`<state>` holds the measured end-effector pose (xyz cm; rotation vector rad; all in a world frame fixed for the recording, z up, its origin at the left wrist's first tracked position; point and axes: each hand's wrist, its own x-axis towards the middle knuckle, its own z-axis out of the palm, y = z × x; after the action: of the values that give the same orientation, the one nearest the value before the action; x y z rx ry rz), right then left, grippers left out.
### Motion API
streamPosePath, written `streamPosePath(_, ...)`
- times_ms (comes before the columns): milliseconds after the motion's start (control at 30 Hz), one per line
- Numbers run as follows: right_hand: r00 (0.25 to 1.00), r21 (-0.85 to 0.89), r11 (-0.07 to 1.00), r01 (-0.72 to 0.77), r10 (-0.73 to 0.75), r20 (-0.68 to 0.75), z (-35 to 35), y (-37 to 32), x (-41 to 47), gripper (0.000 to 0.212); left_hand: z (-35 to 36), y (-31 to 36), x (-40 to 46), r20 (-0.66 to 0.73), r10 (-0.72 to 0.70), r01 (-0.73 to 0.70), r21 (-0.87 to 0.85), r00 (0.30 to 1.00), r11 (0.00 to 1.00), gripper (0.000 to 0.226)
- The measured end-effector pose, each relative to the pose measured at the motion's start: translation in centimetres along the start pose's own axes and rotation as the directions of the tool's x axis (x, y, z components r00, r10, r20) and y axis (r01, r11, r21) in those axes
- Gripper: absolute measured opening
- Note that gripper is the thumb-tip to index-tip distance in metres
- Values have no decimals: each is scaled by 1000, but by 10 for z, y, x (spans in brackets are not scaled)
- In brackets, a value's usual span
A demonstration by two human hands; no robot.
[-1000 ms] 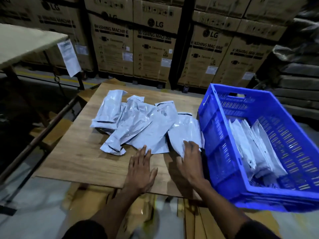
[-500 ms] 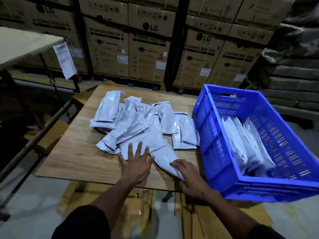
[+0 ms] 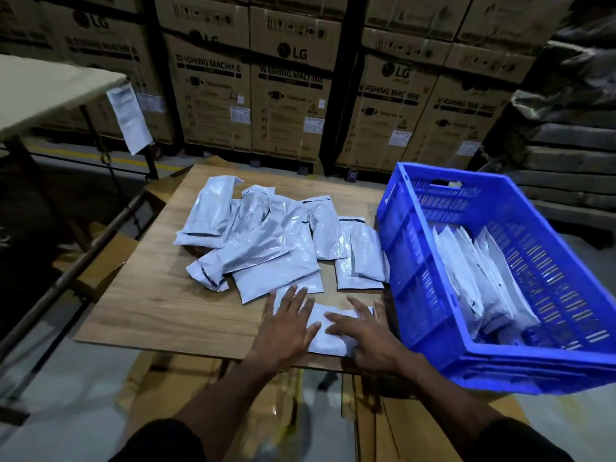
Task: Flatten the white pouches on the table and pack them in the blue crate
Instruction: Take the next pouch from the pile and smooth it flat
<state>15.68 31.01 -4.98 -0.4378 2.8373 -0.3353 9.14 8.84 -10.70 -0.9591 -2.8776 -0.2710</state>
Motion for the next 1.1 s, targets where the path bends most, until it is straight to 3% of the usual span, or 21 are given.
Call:
streamPosePath(100, 969, 80, 982, -170, 181, -171, 0, -18, 5, 60, 11, 5, -10, 70, -53, 53, 9, 996, 999, 62)
streamPosePath(167, 941, -3, 982, -191, 182, -286, 11, -31, 11, 54, 10, 8, -11, 69, -81, 80, 18, 994, 997, 62)
streamPosePath(233, 949, -107, 975, -193, 158, -272, 23, -39, 18, 54, 10, 9, -8, 68, -94, 93, 27, 993, 995, 66)
streamPosePath(367, 967, -76, 972, -220, 208, -148, 36, -38, 25, 76, 13, 9, -6, 66, -82, 79, 50, 994, 996, 68)
streamPosePath(533, 965, -128, 964, -233, 212, -156, 49, -30, 26, 59, 17, 6, -11, 28, -78, 77, 15, 997, 997, 59)
streamPosePath(1100, 968, -161, 955, -250, 242, -64, 51, -32, 30, 65, 23, 10, -13, 70, -107, 105, 27, 992, 994, 59)
